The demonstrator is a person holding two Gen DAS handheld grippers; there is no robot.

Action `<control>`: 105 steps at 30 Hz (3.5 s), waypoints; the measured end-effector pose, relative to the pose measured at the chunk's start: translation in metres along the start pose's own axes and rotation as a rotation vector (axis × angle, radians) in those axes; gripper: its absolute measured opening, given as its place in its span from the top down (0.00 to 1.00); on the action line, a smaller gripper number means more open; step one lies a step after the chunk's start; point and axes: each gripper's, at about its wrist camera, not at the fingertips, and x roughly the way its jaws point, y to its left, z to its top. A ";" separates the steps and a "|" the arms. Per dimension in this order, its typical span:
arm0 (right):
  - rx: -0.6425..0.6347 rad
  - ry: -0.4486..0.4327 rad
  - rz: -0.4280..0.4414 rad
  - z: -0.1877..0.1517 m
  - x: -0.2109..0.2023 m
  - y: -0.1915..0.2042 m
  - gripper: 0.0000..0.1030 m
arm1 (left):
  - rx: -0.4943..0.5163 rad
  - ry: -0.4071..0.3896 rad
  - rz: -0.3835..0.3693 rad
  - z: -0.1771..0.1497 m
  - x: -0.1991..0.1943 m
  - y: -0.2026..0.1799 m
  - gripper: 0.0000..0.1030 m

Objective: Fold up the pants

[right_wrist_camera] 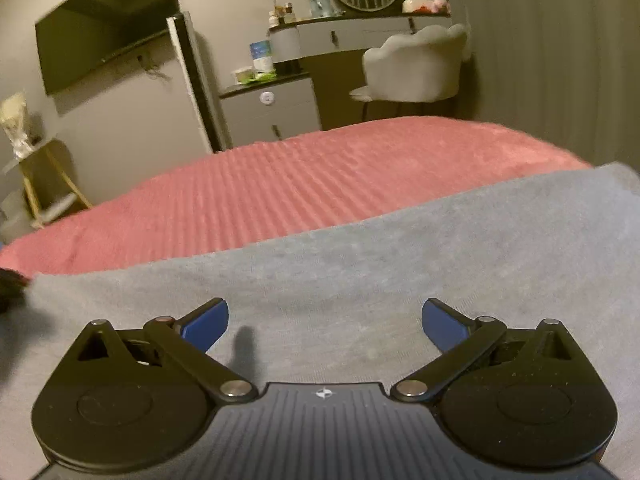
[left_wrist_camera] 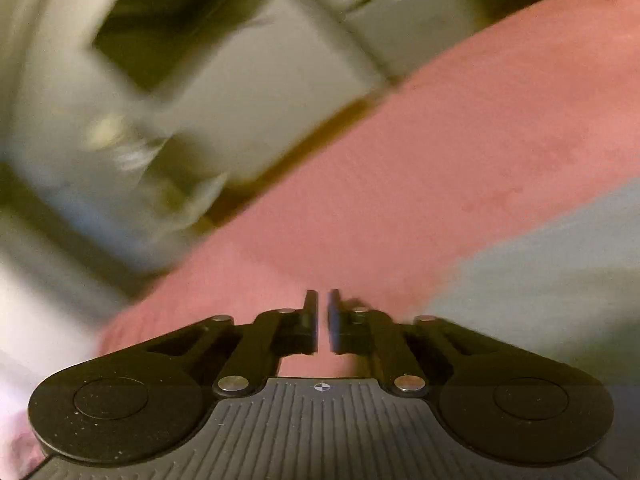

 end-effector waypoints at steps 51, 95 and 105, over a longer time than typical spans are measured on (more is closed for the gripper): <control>1.186 -0.190 0.314 -0.103 -0.139 -0.355 0.00 | -0.593 0.232 -0.118 -0.149 -0.116 0.046 0.03; 0.898 -0.038 -0.054 -0.034 -0.088 -0.349 0.91 | -0.593 0.232 -0.126 -0.150 -0.114 0.046 0.01; 0.271 -0.183 -0.061 0.071 -0.127 -0.214 0.91 | -0.718 0.125 -0.247 -0.164 -0.151 0.088 0.01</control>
